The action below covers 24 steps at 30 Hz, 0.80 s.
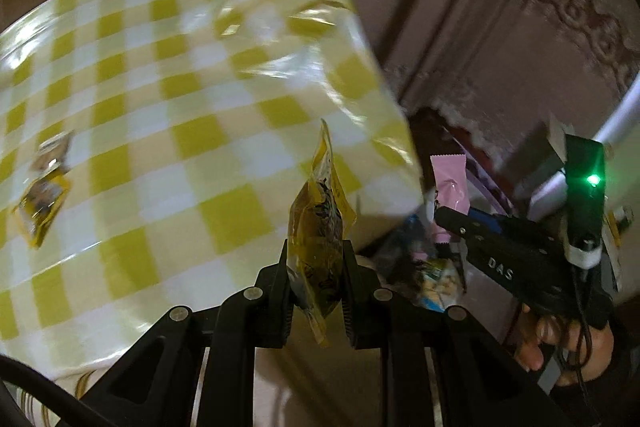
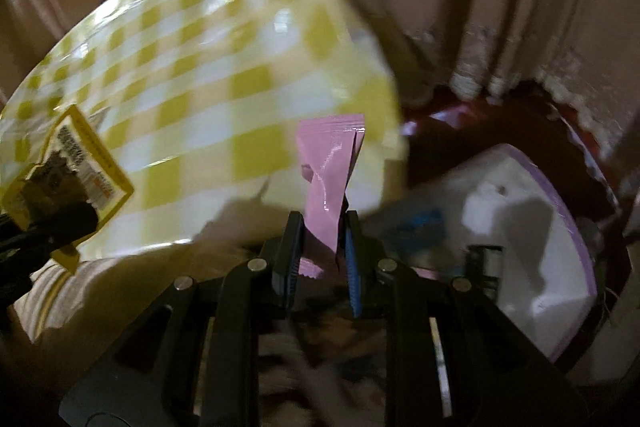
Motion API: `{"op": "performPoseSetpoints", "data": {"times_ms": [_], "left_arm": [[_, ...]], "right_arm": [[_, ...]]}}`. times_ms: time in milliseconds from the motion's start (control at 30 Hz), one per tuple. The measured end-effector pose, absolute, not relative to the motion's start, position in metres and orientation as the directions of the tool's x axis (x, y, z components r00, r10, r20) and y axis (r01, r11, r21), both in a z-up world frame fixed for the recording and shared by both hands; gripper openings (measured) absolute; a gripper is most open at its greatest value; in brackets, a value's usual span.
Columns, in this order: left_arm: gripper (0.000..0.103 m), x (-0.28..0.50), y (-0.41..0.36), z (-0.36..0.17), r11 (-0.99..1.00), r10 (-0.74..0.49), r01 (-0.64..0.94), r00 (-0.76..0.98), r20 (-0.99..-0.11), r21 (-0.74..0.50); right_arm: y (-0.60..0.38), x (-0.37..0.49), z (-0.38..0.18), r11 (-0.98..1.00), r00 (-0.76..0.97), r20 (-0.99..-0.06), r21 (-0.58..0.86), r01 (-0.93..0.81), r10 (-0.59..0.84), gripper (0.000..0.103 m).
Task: Organize snacks
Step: 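Carry both packets over the white box and open both tools to drop them, then move both tools back over the last snacks on the table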
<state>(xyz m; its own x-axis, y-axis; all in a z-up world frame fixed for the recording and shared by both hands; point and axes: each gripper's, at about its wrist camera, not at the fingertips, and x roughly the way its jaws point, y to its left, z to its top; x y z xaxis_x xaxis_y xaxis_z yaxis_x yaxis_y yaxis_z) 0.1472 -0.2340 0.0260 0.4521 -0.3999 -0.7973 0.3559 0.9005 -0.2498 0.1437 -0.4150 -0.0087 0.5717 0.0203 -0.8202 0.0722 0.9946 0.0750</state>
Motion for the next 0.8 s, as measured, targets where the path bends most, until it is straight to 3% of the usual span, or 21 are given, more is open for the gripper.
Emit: {"op": "performPoseSetpoints", "data": {"times_ms": [600,633,700,733,800], "left_arm": [[0.022,0.130,-0.345,0.008,0.765,-0.480,0.585,0.241,-0.843,-0.269],[0.027,0.128,-0.347,0.007,0.763,-0.477,0.590,0.236,-0.847,-0.265],[0.049,0.128,-0.347,0.006,0.767,-0.467,0.588,0.236,-0.852,-0.257],[0.059,0.129,-0.346,0.007,0.770,-0.466,0.585,0.243,-0.851,-0.254],[0.060,0.128,-0.344,0.010,0.772,-0.472,0.581,0.253,-0.844,-0.257]], "right_arm": [[-0.500,0.120,-0.039,0.967,0.476,-0.873,0.025,0.254,-0.103,0.026],[-0.502,0.119,-0.040,0.966,0.470,-0.877,0.029,0.259,-0.100,0.026],[-0.504,0.119,-0.042,0.964,0.464,-0.880,0.033,0.265,-0.098,0.036],[-0.504,0.119,-0.043,0.963,0.461,-0.882,0.031,0.269,-0.100,0.046],[-0.501,0.119,-0.042,0.963,0.466,-0.879,0.034,0.267,-0.099,0.054]]}}
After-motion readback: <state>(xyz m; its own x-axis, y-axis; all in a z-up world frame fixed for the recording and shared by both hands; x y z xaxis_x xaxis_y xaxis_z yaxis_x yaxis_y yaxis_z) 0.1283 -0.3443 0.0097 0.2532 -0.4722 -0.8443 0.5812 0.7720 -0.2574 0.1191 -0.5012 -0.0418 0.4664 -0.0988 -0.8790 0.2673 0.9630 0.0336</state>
